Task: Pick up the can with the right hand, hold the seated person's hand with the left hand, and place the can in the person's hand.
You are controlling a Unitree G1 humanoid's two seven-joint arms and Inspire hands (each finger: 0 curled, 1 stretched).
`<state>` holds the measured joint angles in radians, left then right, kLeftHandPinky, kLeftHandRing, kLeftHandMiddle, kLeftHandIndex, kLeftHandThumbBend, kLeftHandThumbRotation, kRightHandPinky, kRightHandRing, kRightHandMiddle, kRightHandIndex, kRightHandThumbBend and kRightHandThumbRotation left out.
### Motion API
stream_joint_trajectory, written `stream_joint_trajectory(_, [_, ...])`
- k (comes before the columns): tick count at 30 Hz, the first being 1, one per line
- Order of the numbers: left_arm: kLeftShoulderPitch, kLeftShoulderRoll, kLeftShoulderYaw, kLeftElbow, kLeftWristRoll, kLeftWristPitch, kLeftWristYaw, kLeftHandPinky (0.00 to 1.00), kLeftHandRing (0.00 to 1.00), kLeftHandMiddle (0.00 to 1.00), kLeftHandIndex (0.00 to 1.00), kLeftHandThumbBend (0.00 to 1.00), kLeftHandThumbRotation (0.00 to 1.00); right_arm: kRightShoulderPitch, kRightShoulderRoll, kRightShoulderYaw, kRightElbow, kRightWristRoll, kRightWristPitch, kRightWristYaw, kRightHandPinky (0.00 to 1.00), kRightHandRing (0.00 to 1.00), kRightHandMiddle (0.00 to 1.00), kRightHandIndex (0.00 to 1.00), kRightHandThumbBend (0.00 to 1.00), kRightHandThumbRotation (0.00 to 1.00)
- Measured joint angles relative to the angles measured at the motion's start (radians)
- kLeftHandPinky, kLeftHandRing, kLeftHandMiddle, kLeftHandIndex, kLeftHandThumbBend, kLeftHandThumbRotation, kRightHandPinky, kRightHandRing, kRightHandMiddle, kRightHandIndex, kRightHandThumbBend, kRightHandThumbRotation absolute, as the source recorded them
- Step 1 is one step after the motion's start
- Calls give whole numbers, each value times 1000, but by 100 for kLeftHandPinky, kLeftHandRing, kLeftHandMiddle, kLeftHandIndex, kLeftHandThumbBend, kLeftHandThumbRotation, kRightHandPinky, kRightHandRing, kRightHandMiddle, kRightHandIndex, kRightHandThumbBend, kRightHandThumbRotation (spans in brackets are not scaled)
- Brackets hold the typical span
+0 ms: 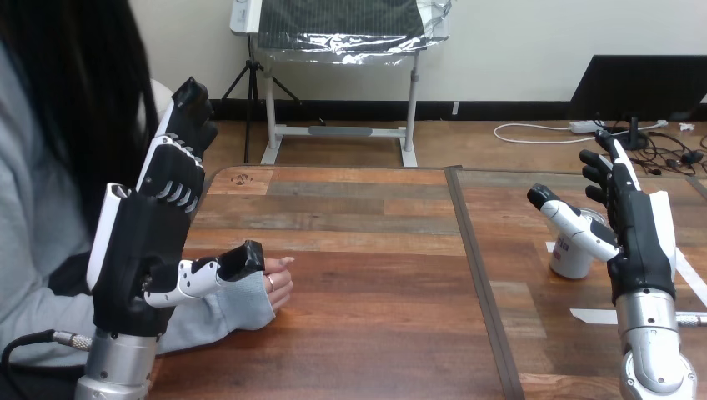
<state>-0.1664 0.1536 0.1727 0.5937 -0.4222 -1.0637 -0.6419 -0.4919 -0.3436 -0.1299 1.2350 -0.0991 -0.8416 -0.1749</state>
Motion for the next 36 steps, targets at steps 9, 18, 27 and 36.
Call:
stream_joint_trajectory(9, [0, 0, 0, 0, 1, 0, -3, 97, 99, 100, 97, 100, 45, 0, 0, 1, 0, -4, 3, -3, 87, 89, 89, 95, 100, 52])
stream_joint_trajectory(18, [0, 1, 1, 0, -6, -2, -18, 97, 100, 100, 97, 100, 44, 0, 0, 1, 5, -8, 16, -6, 87, 89, 89, 94, 100, 51])
stream_joint_trajectory(27, [0, 2, 2, 0, -15, -2, -41, 98, 100, 100, 98, 100, 43, 0, 0, 10, 12, -36, 31, -40, 87, 89, 89, 94, 100, 52])
stream_joint_trajectory(36, [0, 3, 4, 0, -22, -1, -57, 98, 100, 100, 98, 100, 43, 0, -1, 17, 18, -66, 36, -74, 89, 90, 90, 95, 100, 51])
